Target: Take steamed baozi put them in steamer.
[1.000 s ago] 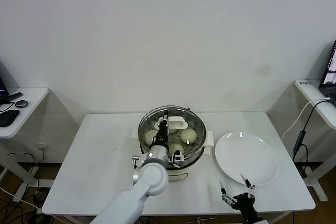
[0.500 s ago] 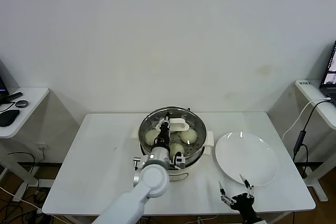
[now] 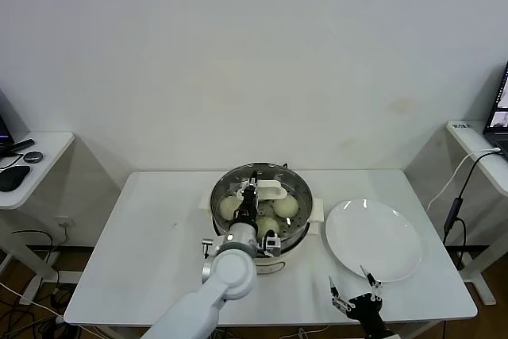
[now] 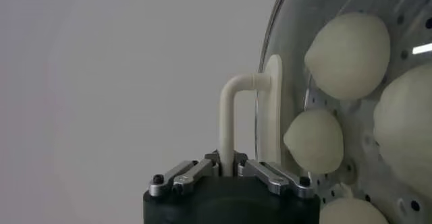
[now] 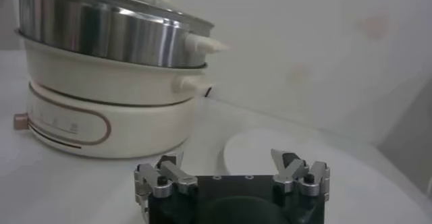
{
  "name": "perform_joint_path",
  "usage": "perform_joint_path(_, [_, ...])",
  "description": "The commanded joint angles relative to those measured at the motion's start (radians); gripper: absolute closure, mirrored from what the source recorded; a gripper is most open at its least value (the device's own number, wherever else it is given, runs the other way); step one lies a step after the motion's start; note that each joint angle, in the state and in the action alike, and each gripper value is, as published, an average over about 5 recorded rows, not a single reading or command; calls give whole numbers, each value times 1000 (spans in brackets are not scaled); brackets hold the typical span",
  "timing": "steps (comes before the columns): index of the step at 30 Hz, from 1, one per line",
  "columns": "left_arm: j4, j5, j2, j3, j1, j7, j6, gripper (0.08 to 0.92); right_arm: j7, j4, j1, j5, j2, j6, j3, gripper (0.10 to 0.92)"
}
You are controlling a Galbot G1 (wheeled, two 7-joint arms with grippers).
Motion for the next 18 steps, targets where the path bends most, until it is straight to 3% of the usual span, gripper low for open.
perform_joint_path(1, [-87,-50,6,-22,48,-32,-4,785,0,3,-1,-1,1,-1,0,203])
perform_joint_path(12, [-462,-580,116,-203,354,-175,-60,477,-1,1,-9,-20,7,-1,-11,203])
perform_joint_path(15, [-546,-883,172,-301,505,-244,-232,391,-1,2,-12,-25,6,-1,-17,203])
perform_joint_path(18, [-573,-1104,173,-441,691,-307,-511,304,-2,8,-13,-27,5,-2,-24,203])
